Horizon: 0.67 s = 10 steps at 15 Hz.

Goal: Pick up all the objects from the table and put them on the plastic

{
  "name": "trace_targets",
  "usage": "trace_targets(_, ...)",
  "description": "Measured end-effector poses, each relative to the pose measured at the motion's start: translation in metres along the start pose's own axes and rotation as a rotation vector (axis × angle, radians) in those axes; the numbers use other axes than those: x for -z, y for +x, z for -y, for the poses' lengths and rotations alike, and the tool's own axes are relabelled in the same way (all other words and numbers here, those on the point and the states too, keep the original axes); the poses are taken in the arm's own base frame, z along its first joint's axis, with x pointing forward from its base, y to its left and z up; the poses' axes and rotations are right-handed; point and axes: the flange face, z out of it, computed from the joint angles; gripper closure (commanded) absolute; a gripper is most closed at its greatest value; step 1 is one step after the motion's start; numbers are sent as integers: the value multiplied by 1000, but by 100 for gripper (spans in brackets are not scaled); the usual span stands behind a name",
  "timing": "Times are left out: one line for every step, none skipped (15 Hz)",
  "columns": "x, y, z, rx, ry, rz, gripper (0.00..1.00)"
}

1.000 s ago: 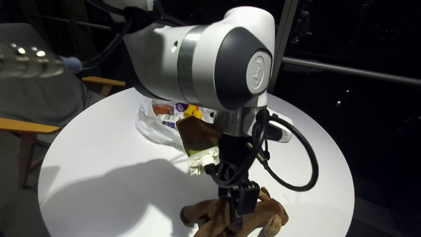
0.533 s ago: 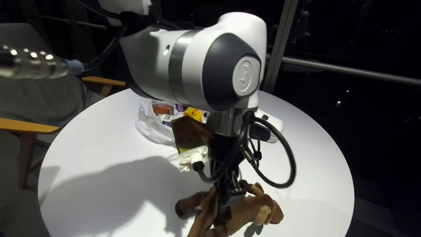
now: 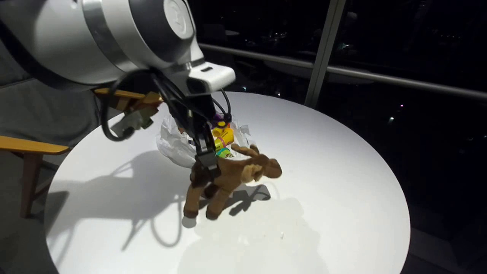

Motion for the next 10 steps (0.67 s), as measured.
trace_targets(17, -8, 11, -22, 22, -36, 92)
trace_targets(34, -15, 21, -46, 49, -71, 92)
trace_targets(52, -22, 31, -68, 79, -103, 92)
trace_targets(70, -30, 41, -90, 111, -135, 92)
trace_targets(87, -37, 50, -112, 145, -165, 92)
trace_targets(105, -44, 59, -135, 183, -194, 92)
trace_targets(122, -50, 68, -155, 222, -225, 92)
trace_targets(137, -56, 76, -174, 260, -256, 92)
trace_targets(150, -61, 84, -189, 297, -288, 92)
trace_targets(161, -65, 90, -201, 333, -320, 92)
